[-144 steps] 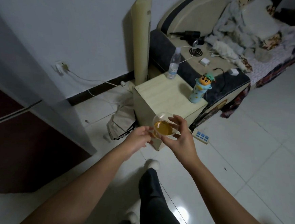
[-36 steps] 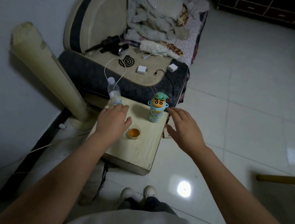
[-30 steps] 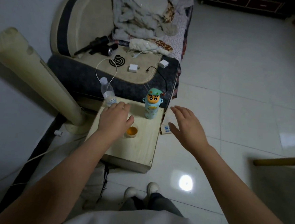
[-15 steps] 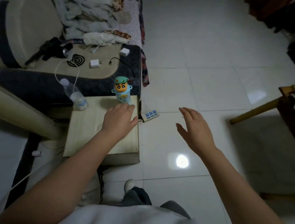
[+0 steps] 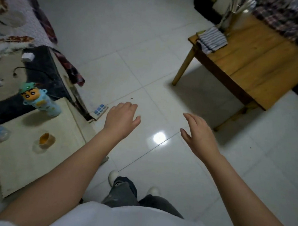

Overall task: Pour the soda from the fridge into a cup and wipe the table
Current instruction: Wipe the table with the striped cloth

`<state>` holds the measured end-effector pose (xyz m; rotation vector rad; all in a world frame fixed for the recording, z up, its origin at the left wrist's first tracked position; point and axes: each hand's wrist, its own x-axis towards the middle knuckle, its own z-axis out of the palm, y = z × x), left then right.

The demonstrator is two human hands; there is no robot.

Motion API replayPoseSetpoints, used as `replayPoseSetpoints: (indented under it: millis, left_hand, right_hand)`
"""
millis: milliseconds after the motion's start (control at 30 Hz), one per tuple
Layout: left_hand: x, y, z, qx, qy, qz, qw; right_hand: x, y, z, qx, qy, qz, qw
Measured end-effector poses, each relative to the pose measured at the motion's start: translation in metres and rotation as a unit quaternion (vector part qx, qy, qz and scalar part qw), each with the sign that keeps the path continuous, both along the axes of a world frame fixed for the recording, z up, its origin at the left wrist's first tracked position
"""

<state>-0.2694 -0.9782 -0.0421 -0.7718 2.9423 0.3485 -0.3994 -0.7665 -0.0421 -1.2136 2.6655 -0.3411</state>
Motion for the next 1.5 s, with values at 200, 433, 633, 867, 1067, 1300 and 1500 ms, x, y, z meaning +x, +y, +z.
replayPoseSetpoints:
  millis: [200, 433, 633, 867, 1067, 1300, 1500]
  left_hand:
    - [-0.054, 0.061, -0.007, -0.009, -0.016, -0.127, 0.992]
    - [-0.112, 0.118, -0.006, -0.015, -0.006, -0.283, 0.959]
    - [-0.156, 0.145, 0.000, -0.015, 0.017, -0.383, 0.923]
    - [-0.197, 0.171, -0.003, -0.018, 0.018, -0.475, 0.880]
    - [-0.233, 0.195, -0.005, -0.027, 0.022, -0.506, 0.862]
    - [-0.294, 0.249, -0.011, -0.035, 0.012, -0.522, 0.852]
    - [-0.365, 0.333, -0.011, -0.027, 0.011, -0.505, 0.862]
  right_hand:
    - [-0.002, 0.086, -0.003, 0.035, 0.001, -0.117, 0.992]
    - [0.012, 0.150, 0.002, 0.061, 0.003, -0.233, 0.971]
    - [0.014, 0.179, 0.008, 0.056, 0.012, -0.323, 0.945]
    - [0.020, 0.198, 0.004, 0.040, 0.027, -0.412, 0.910]
    - [0.010, 0.225, 0.002, 0.037, 0.012, -0.470, 0.882]
    - [-0.041, 0.274, -0.008, 0.028, -0.006, -0.496, 0.868]
    - [-0.116, 0.352, -0.012, 0.013, -0.020, -0.488, 0.872]
